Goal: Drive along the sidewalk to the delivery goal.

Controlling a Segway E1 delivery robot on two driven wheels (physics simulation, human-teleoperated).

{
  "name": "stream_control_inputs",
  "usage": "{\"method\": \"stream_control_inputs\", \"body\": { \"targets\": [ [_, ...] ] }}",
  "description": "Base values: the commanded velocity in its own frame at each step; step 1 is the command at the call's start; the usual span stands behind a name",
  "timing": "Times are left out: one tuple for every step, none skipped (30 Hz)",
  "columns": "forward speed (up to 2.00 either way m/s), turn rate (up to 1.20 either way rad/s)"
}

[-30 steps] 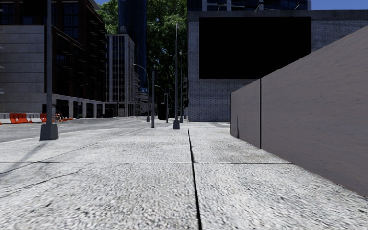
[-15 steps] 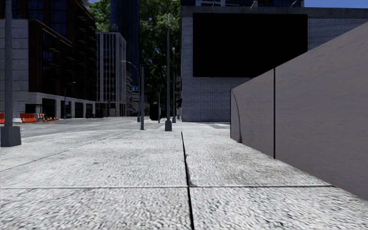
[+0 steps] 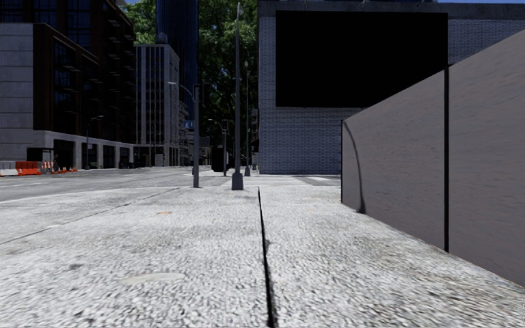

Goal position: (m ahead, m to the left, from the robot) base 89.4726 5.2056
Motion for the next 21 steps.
{"method": "stream_control_inputs", "body": {
  "targets": [
    [1.9, 0.0],
    [1.9, 0.0],
    [1.9, 0.0],
    [1.9, 0.0],
    [1.91, 0.0],
    [1.96, 0.0],
    [1.96, 0.0],
    [2.0, 0.0],
    [2.0, 0.0],
    [2.0, 0.0],
    [2.0, 0.0],
    [2.0, 0.0],
    [2.0, 0.0],
    [2.0, 0.0],
    [2.0, 0.0],
    [2.0, 0.0],
    [2.0, 0.0],
    [2.0, 0.0],
    [2.0, 0.0],
    [2.0, 0.0],
    [2.0, 0.0]
  ]
}}
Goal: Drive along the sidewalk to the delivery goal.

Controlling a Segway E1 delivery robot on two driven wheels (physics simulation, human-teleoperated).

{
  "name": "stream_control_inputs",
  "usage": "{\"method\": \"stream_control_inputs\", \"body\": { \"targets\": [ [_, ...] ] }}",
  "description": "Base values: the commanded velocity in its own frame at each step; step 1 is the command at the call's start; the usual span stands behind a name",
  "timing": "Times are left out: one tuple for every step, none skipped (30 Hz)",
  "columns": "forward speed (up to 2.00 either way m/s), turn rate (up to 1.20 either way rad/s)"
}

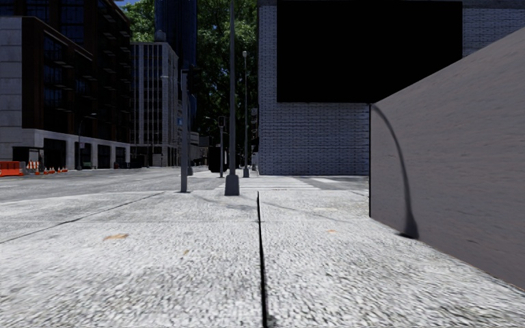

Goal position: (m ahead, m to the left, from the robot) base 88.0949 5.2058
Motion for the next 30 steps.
{"method": "stream_control_inputs", "body": {
  "targets": [
    [2.0, 0.0],
    [2.0, 0.0],
    [2.0, 0.0],
    [2.0, 0.0],
    [1.99, 0.0],
    [1.99, 0.0],
    [1.99, 0.0],
    [1.99, 0.0],
    [1.99, 0.0],
    [1.99, 0.0],
    [1.99, 0.0],
    [1.99, 0.0],
    [1.99, 0.0],
    [1.99, 0.0],
    [1.99, 0.0],
    [1.99, 0.0],
    [1.99, 0.0],
    [1.99, 0.0],
    [1.99, 0.0],
    [1.99, 0.0],
    [1.99, 0.0],
    [1.99, 0.0],
    [1.99, 0.0],
    [1.99, 0.0],
    [1.99, 0.0],
    [1.99, 0.0],
    [1.99, 0.0],
    [1.99, 0.0],
    [1.99, 0.0],
    [1.99, 0.0]
  ]
}}
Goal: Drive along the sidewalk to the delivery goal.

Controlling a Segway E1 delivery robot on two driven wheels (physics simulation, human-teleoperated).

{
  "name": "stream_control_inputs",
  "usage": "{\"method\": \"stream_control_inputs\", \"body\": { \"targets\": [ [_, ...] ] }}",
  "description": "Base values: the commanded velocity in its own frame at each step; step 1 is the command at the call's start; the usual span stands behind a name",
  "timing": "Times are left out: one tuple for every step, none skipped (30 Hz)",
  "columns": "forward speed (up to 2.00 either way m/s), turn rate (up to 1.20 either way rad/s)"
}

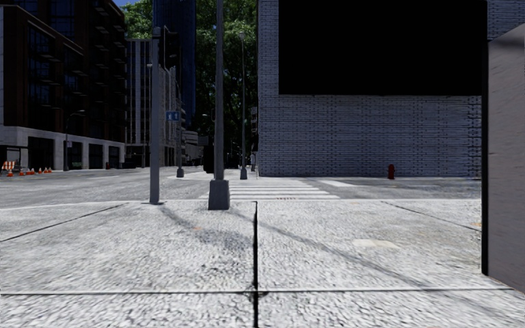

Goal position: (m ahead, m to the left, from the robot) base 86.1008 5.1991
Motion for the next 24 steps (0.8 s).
{"method": "stream_control_inputs", "body": {
  "targets": [
    [1.99, 0.0],
    [1.99, 0.0],
    [1.99, 0.0],
    [1.99, 0.0],
    [1.99, 0.0],
    [1.99, 0.0],
    [1.99, 0.0],
    [1.99, 0.0],
    [1.99, 0.0],
    [1.99, 0.0],
    [1.99, 0.0],
    [1.99, 0.0],
    [1.99, 0.0],
    [1.99, 0.0],
    [1.99, 0.0],
    [1.99, 0.0],
    [1.99, 0.0],
    [1.99, 0.0],
    [1.99, 0.0],
    [1.99, 0.0],
    [1.99, 0.0],
    [1.99, 0.0],
    [1.99, 0.0],
    [1.99, 0.0]
  ]
}}
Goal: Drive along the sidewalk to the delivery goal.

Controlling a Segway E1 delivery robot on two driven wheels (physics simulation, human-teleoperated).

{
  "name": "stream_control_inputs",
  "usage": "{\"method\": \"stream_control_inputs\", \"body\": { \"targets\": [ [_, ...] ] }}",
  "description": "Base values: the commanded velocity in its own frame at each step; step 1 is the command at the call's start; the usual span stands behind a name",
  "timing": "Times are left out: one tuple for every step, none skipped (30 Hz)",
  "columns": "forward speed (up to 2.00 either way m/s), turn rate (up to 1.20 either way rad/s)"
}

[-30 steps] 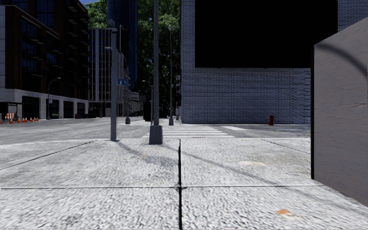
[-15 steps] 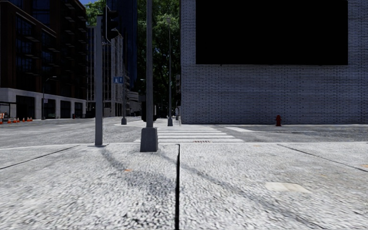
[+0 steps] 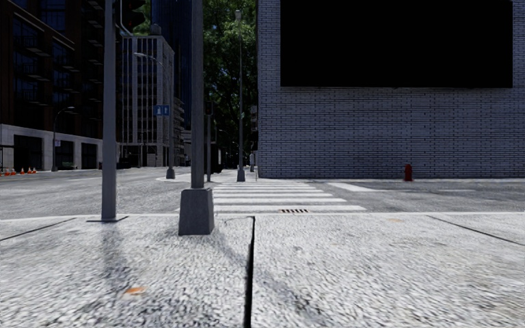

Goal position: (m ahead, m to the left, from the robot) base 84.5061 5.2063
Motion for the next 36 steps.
{"method": "stream_control_inputs", "body": {
  "targets": [
    [1.99, 0.0],
    [1.99, 0.0],
    [1.99, 0.0],
    [1.99, 0.0],
    [1.99, 0.0],
    [1.99, 0.0],
    [1.99, 0.0],
    [1.99, 0.0],
    [1.99, 0.0],
    [1.99, 0.0],
    [1.99, 0.0],
    [1.99, 0.0],
    [1.99, 0.0],
    [1.99, 0.0],
    [1.99, 0.0],
    [1.99, 0.0],
    [1.99, 0.0],
    [1.99, 0.0],
    [1.99, 0.0],
    [1.99, 0.0],
    [1.99, 0.0],
    [1.99, 0.0],
    [1.99, 0.0],
    [1.99, 0.0],
    [1.99, 0.0],
    [1.99, 0.0],
    [1.99, 0.0],
    [1.99, 0.0],
    [1.99, 0.0],
    [1.99, 0.0],
    [1.99, 0.0],
    [1.99, 0.0],
    [1.99, 0.0],
    [2.0, 0.0],
    [2.0, 0.0],
    [2.0, 0.0]
  ]
}}
